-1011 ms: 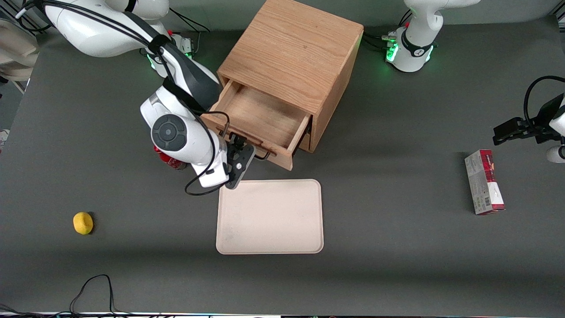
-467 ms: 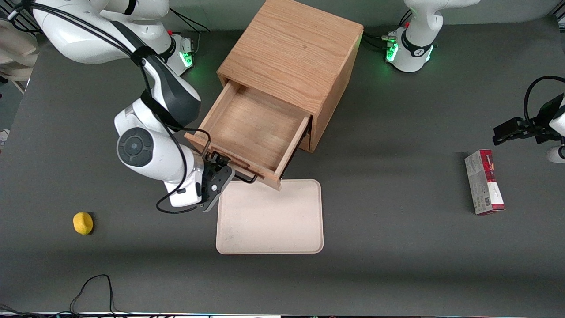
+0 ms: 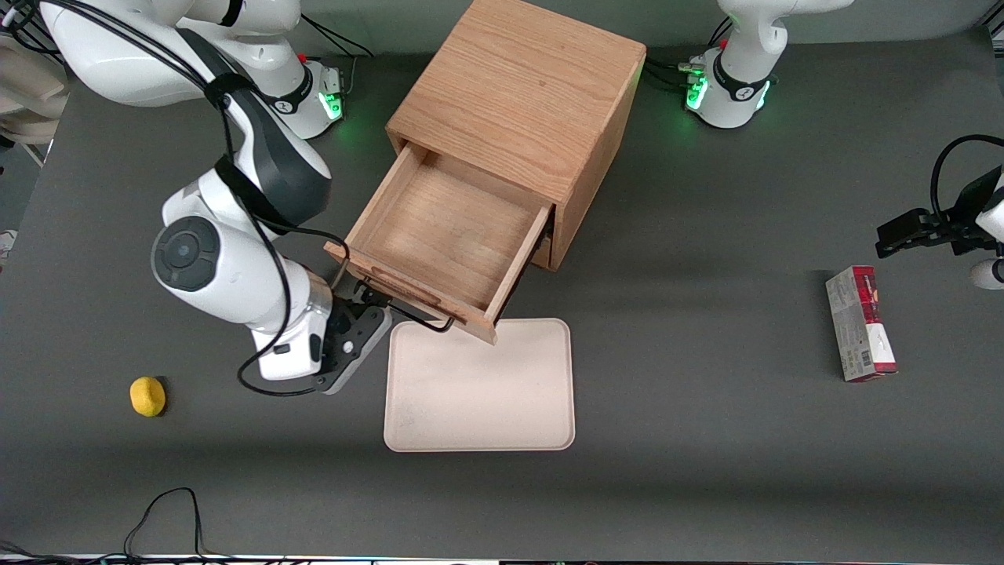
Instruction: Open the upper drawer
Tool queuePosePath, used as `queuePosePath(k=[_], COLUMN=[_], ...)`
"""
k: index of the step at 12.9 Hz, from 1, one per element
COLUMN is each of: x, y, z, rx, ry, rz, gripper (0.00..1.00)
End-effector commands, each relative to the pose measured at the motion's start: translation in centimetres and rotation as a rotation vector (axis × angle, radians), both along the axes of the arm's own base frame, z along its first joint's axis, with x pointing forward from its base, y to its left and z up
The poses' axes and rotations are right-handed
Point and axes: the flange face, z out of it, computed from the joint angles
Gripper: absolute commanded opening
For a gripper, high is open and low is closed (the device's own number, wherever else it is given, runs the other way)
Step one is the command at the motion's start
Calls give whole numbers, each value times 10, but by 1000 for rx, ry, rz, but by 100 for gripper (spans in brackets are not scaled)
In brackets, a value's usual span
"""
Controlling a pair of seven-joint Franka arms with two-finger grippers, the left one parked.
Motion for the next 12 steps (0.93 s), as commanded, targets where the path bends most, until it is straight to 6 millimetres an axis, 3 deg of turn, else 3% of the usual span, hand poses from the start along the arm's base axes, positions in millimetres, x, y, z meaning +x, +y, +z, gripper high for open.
queuePosePath(k=[1, 4, 6, 10, 12], x=[-6, -40, -81, -168, -183], y=[-57, -154, -197, -241, -253], z=[60, 87, 95, 113, 126], rx=[-73, -94, -143, -155, -154], ry=[-26, 159, 171, 147, 135], rz=[-101, -441, -590, -811, -841], gripper=[100, 100, 100, 100, 100])
